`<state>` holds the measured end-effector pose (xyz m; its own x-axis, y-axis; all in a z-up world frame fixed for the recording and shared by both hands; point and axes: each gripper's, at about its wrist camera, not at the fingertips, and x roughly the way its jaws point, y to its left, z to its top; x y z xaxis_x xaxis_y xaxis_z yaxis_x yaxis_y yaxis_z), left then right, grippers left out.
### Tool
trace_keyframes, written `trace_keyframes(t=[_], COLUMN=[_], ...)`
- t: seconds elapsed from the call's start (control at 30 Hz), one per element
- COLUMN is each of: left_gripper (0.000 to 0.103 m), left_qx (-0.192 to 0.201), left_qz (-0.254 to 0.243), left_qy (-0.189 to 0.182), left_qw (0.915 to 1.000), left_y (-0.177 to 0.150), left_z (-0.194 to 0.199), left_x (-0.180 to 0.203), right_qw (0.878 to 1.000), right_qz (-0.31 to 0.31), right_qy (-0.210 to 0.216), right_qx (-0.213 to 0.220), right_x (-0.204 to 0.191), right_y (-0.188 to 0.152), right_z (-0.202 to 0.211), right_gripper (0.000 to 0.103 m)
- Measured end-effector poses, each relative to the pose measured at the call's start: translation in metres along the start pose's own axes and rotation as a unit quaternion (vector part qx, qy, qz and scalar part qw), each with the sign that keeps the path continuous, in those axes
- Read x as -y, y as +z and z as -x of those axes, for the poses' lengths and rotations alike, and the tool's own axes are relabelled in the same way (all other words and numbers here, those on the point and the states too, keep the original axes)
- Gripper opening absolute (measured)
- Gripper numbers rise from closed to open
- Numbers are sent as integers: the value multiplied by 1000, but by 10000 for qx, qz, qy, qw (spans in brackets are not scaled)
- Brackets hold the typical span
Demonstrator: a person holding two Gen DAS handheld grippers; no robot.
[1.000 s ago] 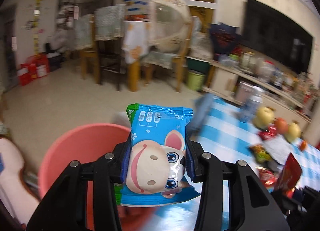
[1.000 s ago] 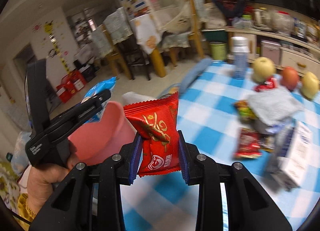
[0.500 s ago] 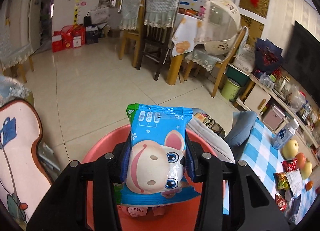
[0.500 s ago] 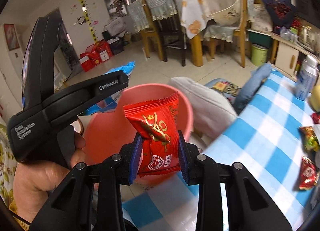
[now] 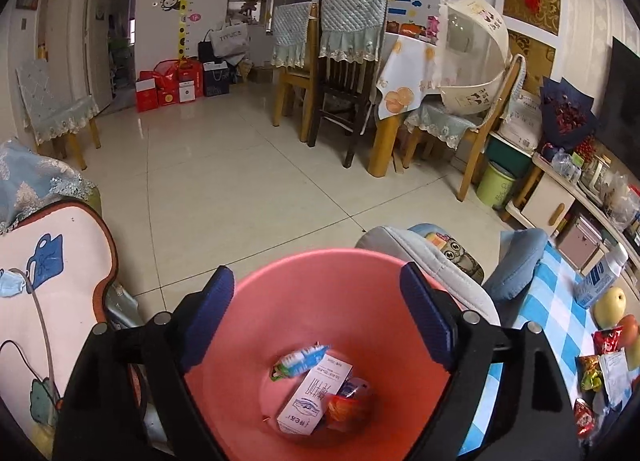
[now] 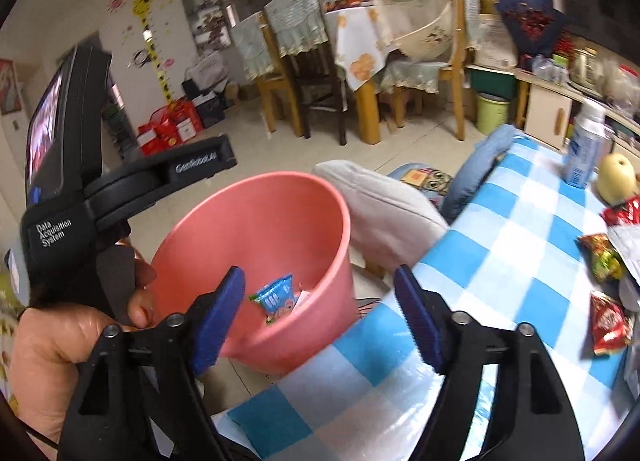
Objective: Collect trash
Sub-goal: 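Withdraw both open grippers from the bucket toward the table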
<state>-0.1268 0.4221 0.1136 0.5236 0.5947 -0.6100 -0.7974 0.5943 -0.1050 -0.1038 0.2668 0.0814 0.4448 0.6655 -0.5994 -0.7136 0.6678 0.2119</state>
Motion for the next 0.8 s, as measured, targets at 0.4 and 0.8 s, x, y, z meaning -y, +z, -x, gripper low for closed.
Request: trace_keyframes(t=[0.4, 0.8], left_gripper=[88, 88], left_qx=[57, 197], left_qz=[-749, -1325], left_qy=[-447, -1138], left_qw=[9962, 9844], left_y=[-15, -37], left_z=[11, 30], left_x=[45, 91], right_qw=[9988, 9959], right_qz=[-149, -343], right_qy=[-459, -828], right_qx=[-106, -100], right_x=[36, 72], right_y=[-29, -55], right_z=[39, 72], right_gripper=[85, 89])
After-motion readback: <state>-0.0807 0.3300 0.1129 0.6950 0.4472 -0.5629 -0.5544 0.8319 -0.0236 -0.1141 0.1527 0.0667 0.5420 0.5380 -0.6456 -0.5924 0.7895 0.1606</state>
